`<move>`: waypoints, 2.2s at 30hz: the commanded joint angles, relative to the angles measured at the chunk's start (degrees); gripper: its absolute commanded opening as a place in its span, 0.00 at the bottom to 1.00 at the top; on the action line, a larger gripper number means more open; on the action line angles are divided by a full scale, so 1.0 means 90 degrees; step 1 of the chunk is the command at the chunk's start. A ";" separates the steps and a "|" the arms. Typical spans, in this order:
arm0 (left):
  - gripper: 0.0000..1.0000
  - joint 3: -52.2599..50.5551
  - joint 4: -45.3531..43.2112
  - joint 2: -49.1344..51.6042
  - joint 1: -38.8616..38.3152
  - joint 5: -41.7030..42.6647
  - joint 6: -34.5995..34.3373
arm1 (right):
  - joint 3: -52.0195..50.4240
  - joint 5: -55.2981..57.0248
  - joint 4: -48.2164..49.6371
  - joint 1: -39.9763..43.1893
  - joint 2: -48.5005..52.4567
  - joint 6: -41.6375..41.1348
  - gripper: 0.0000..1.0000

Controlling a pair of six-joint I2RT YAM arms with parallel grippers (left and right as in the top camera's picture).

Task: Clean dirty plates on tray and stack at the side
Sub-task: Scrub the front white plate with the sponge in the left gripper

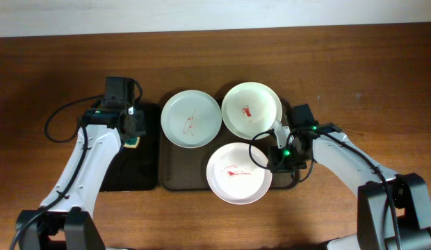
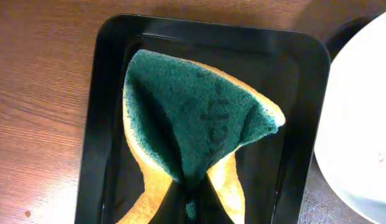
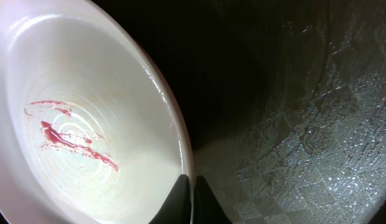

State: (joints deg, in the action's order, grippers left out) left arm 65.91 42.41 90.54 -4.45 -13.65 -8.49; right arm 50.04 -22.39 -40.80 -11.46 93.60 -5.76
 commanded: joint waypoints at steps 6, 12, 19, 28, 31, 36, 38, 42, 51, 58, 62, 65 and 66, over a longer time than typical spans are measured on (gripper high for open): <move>0.00 0.0109 0.0294 -0.0170 -0.0019 0.1025 -0.0056 | 0.0114 -0.0012 0.0019 -0.0058 0.0034 0.0041 0.04; 0.00 0.0097 0.0622 -0.0170 -0.0090 0.3286 -0.0053 | 0.0114 -0.0017 0.0017 -0.0061 0.0034 0.0041 0.05; 0.00 0.0097 -0.0204 -0.0019 -0.1795 0.4092 -0.0984 | 0.0114 -0.0015 0.0012 -0.0061 0.0034 0.0039 0.04; 0.00 0.0097 -0.1812 0.1336 -0.3738 0.4090 -0.3164 | 0.0114 -0.0012 0.0012 -0.0058 0.0034 0.0039 0.04; 0.00 0.0097 -0.2045 0.1671 -0.4063 0.3891 -0.3470 | 0.0114 -0.0012 0.0007 -0.0058 0.0034 0.0039 0.04; 0.00 0.0097 -0.1807 0.2096 -0.4342 0.3327 -0.3490 | 0.0114 -0.0010 -0.0017 -0.0058 0.0034 0.0041 0.04; 0.00 0.0100 -0.1447 0.2091 -0.4306 0.2883 -0.3487 | 0.0114 -0.0010 -0.0036 -0.0058 0.0034 0.0041 0.04; 0.00 0.0100 -0.0716 0.1977 -0.4061 0.2144 -0.3376 | 0.0114 0.0017 -0.0061 -0.0058 0.0034 0.0039 0.04; 0.00 0.0114 -0.0248 0.1035 -0.3764 0.1593 -0.2370 | 0.0114 0.0061 -0.0102 -0.0058 0.0034 0.0041 0.04; 0.00 0.0185 0.0073 -0.0255 -0.3084 0.1583 -0.2084 | 0.0087 -0.0180 -0.0087 -0.0061 0.0036 0.0041 0.32; 0.00 0.0182 0.0529 -0.0265 -0.2370 0.1608 -0.1824 | -0.0027 -0.0274 -0.0083 -0.0153 0.0053 0.0041 0.28; 0.00 0.0182 0.0758 -0.0265 -0.1608 0.1610 -0.1406 | -0.0056 -0.0272 -0.0075 -0.0231 0.0209 0.0039 0.23; 0.00 0.0175 0.0794 -0.0265 -0.1353 0.1610 -0.1251 | -0.0056 -0.0272 -0.0046 -0.0231 0.0291 0.0036 0.17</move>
State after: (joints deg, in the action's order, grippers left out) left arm 67.18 48.88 88.62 -21.82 1.37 -24.71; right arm 50.09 -24.10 -41.63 -12.78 94.35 -5.65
